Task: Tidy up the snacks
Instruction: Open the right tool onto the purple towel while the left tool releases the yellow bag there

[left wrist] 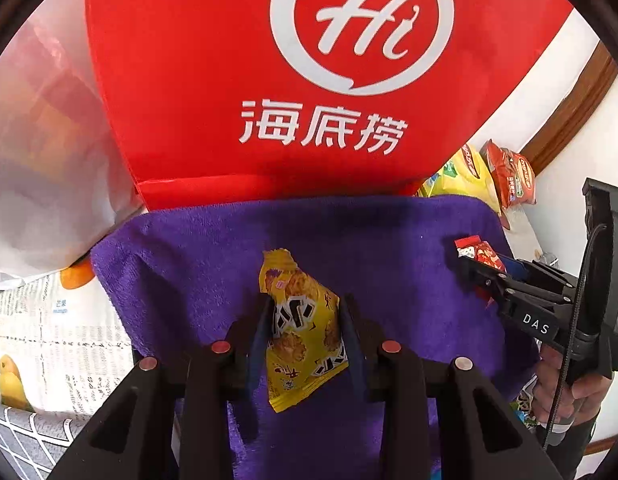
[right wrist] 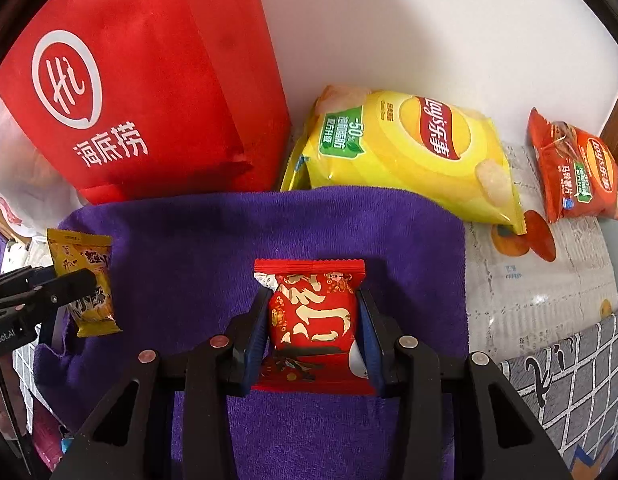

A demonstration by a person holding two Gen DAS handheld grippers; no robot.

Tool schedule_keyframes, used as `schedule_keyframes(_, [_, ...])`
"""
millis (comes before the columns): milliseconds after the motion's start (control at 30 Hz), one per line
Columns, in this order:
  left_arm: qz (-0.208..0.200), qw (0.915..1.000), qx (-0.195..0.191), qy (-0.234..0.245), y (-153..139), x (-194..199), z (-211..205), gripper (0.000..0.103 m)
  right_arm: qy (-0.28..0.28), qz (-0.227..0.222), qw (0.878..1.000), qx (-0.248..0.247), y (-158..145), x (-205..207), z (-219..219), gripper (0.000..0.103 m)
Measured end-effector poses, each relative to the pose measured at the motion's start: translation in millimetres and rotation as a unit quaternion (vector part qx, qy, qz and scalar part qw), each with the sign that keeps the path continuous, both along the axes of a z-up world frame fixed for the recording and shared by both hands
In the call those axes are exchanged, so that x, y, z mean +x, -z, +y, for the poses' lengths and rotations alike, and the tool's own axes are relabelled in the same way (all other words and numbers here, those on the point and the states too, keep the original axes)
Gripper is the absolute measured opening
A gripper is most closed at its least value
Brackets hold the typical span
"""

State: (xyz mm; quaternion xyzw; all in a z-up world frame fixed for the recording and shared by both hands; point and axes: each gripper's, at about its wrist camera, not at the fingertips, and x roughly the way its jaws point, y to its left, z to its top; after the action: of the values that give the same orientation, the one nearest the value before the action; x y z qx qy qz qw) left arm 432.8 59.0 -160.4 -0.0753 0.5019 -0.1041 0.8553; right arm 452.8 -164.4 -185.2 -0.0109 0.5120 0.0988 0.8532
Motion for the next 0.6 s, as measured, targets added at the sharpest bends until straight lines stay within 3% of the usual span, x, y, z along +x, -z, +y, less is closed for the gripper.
schedule_keyframes(333, [0.014, 0.9999, -0.003, 0.008, 9.7, 8.1, -17.7, 0.034, -0.002, 0.012, 1.000, -0.002, 6.3, 9.2, -2.3, 0.046])
schedule_keyframes(467, [0.016, 0.9998, -0.011, 0.010, 10.8, 7.8, -15.7, 0.034, -0.013, 0.004, 1.000, -0.005, 1.0, 7.6, 0.5, 0.067])
schedule_keyframes(533, [0.020, 0.9997, -0.010, 0.012, 11.3, 7.5, -15.5, 0.034, -0.019, -0.006, 1.000, -0.014, -5.5, 3.4, 2.7, 0.071])
schedule_keyframes(600, [0.024, 0.9995, -0.011, 0.015, 10.8, 7.5, -15.7, 0.046, -0.025, -0.016, 0.999, -0.018, -12.2, 0.4, 4.6, 0.075])
